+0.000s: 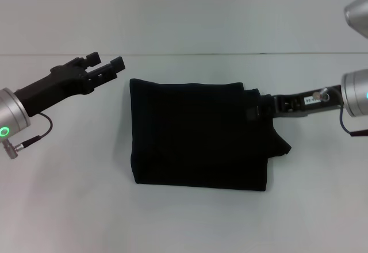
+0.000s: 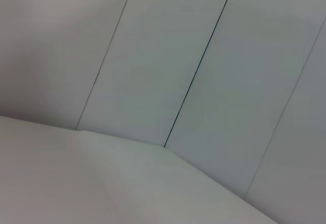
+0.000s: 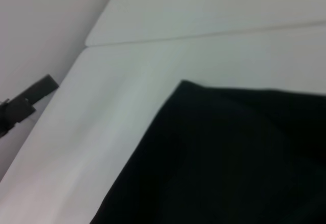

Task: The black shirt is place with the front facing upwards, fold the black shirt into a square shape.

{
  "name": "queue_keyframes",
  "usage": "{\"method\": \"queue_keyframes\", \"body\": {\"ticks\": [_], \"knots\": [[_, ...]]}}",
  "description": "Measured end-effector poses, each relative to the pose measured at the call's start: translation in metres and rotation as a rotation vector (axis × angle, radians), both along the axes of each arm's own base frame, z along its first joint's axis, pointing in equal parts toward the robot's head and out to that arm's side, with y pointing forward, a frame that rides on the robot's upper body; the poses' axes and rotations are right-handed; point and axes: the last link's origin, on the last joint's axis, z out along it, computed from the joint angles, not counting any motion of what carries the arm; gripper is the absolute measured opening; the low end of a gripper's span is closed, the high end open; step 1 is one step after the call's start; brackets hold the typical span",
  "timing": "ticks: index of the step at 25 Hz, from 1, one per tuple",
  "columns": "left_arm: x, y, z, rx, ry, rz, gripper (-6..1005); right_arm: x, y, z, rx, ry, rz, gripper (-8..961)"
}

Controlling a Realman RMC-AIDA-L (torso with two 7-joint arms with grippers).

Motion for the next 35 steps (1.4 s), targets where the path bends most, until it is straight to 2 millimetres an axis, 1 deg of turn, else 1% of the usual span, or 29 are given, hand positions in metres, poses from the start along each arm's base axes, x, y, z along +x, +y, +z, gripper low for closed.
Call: {"method": "queue_keyframes", "body": {"ticks": [1,3,8,9,11,14,18,19,21,23,27,28,32,35], "knots": [[0.000,0.000,0.000,0.000,0.000,-0.001,842,0.005,-0.002,0.000,0.003,0.004,-0.017,42],[0.001,0.001,0.000,-0.001,0.000,-0.002,842,0.015,-0.005,0.003,0.013,0.011,-0.046,85],[0.004,0.003,0.000,0.000,0.001,-0.009,843,0.037,-0.008,0.021,0.048,0.028,-0.118,192],[0.005,0.004,-0.001,-0.002,0.002,-0.011,843,0.045,-0.011,0.024,0.034,0.029,-0.149,214],[0.008,0.005,-0.003,-0.010,0.008,-0.019,843,0.048,-0.012,0.026,0.028,0.030,-0.164,257],[0.011,0.008,-0.005,-0.018,0.015,-0.029,843,0.055,-0.014,0.031,0.028,0.041,-0.194,506],[0.015,0.009,-0.007,-0.021,0.015,-0.037,843,0.057,-0.013,0.036,0.046,0.057,-0.209,699],[0.016,0.010,-0.007,-0.021,0.014,-0.038,843,0.058,-0.010,0.037,0.069,0.056,-0.218,747],[0.016,0.010,-0.007,-0.022,0.014,-0.040,843,0.057,-0.007,0.035,0.085,0.056,-0.222,759],[0.017,0.011,-0.008,-0.023,0.013,-0.042,843,0.052,-0.001,0.028,0.108,0.056,-0.224,772],[0.019,0.012,-0.009,-0.023,0.012,-0.046,842,0.035,0.009,0.008,0.101,0.063,-0.207,784],[0.020,0.012,-0.009,-0.023,0.012,-0.047,842,0.028,0.012,0.000,0.088,0.060,-0.201,784],[0.020,0.013,-0.008,-0.021,0.015,-0.048,842,0.025,0.015,-0.008,0.089,0.049,-0.210,784],[0.019,0.013,-0.009,-0.019,0.019,-0.043,842,0.025,0.021,-0.016,0.139,0.029,-0.203,785]]}}
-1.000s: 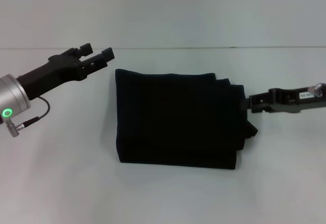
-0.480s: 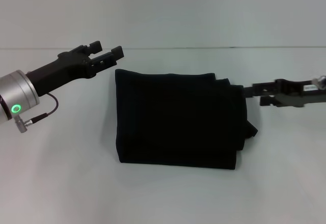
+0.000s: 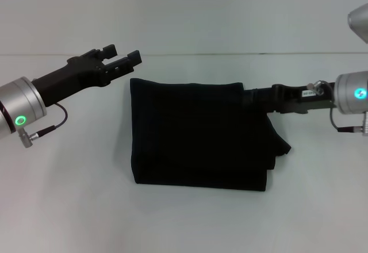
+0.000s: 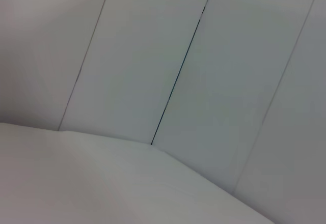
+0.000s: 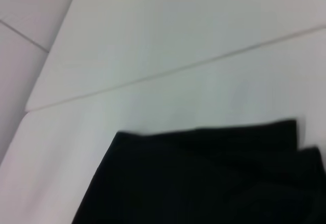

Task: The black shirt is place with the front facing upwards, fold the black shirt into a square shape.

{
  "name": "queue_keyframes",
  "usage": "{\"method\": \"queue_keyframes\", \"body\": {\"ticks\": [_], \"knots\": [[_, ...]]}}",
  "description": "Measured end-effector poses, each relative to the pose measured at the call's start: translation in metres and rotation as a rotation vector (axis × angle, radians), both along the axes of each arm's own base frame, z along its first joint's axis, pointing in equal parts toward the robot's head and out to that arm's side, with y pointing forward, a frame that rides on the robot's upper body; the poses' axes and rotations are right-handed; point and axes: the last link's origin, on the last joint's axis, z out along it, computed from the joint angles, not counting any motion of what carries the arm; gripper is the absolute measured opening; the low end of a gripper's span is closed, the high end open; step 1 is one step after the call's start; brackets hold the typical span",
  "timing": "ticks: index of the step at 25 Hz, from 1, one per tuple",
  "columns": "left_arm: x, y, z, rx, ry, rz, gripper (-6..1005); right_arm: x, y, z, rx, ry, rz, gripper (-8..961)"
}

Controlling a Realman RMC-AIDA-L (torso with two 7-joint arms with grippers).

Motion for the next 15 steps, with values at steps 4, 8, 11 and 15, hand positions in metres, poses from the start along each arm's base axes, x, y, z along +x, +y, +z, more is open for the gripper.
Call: {"method": "queue_keyframes", "body": {"ticks": [4,8,11,15], "knots": [[-0.001,-0.001,0.000,0.001,0.002,0.004,843,-0.005,0.005,-0.015,0.083,-0.033,0.059,785],[-0.003,-0.001,-0.001,0.004,0.005,0.014,843,-0.015,0.008,-0.021,0.141,-0.027,0.155,779],[-0.004,-0.001,-0.001,0.005,0.006,0.018,843,-0.020,0.012,-0.016,0.196,-0.015,0.214,775],[-0.005,-0.002,-0.002,0.004,0.006,0.022,843,-0.014,0.017,-0.003,0.263,-0.011,0.205,774]]}}
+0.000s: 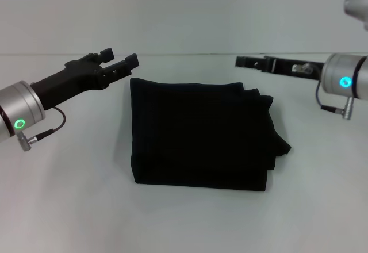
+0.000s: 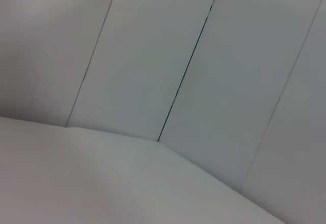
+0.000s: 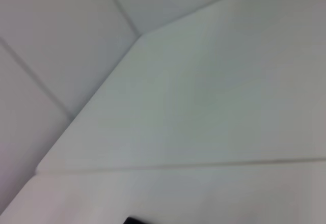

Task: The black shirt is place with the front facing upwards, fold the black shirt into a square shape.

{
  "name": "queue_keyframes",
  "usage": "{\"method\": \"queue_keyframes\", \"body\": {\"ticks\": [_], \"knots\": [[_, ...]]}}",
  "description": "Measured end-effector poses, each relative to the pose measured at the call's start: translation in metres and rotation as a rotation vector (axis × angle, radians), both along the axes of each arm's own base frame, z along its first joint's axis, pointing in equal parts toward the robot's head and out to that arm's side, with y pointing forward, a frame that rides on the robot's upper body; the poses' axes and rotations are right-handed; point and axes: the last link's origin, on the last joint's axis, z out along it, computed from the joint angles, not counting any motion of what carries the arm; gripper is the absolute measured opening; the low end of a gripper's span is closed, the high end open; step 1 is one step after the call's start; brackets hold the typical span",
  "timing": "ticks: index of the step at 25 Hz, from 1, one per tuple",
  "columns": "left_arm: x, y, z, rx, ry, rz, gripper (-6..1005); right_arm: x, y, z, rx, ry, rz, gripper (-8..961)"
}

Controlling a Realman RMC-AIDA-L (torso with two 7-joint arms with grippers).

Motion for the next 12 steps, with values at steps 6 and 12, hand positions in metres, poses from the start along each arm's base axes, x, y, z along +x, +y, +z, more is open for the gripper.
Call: {"method": "queue_keyframes", "body": {"ticks": [6,12], "knots": [[-0.002,-0.001,0.000,-0.001,-0.002,0.007,843,0.013,-0.006,0.012,-0.099,0.015,-0.084,775],[-0.001,-0.001,0.000,-0.002,-0.003,0.006,843,0.021,-0.016,0.020,-0.256,-0.011,-0.206,775]]}}
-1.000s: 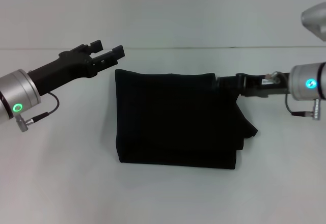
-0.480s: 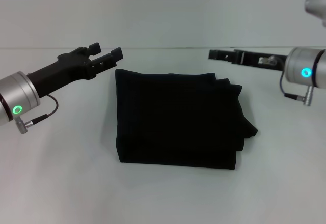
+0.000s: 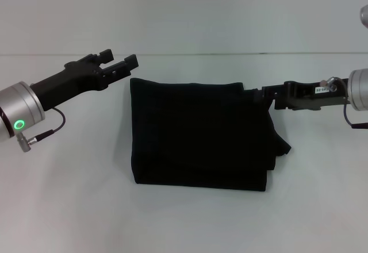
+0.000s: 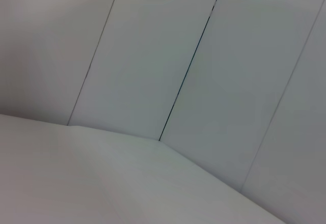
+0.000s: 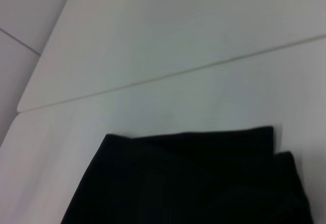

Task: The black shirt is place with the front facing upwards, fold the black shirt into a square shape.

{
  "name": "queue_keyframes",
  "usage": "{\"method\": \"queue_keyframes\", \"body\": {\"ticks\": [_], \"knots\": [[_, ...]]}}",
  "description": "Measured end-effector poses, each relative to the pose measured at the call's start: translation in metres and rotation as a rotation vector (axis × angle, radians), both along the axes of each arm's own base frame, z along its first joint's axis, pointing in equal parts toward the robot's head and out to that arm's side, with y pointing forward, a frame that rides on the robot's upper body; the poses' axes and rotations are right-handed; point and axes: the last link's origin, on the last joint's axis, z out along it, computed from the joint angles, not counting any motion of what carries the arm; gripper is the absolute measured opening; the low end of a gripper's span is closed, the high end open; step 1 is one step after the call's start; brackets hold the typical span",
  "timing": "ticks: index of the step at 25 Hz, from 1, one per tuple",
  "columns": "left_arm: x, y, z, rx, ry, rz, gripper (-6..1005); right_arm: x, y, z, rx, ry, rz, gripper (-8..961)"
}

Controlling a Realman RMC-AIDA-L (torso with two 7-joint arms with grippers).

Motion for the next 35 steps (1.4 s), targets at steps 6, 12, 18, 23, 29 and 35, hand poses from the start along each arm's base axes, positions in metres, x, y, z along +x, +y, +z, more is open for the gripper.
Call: {"method": "queue_keyframes", "body": {"ticks": [6,12,18,23,29,35], "knots": [[0.001,0.001,0.000,0.001,0.004,-0.006,843,-0.004,-0.003,-0.001,-0.054,0.013,-0.016,776],[0.001,0.001,0.000,0.001,0.005,-0.007,842,-0.007,-0.003,-0.026,-0.067,-0.036,-0.017,776],[0.001,0.002,0.001,0.004,0.008,-0.007,842,-0.013,-0.001,-0.039,-0.028,-0.044,0.001,775],[0.000,0.003,0.002,0.007,0.013,-0.003,842,-0.017,0.009,-0.048,0.083,-0.060,0.029,775],[0.000,0.003,0.002,0.015,0.015,0.003,842,-0.021,0.019,-0.056,0.218,-0.075,0.053,776],[-0.005,0.004,0.003,0.029,0.027,0.018,842,-0.021,0.024,-0.057,0.286,-0.109,0.111,776]]}}
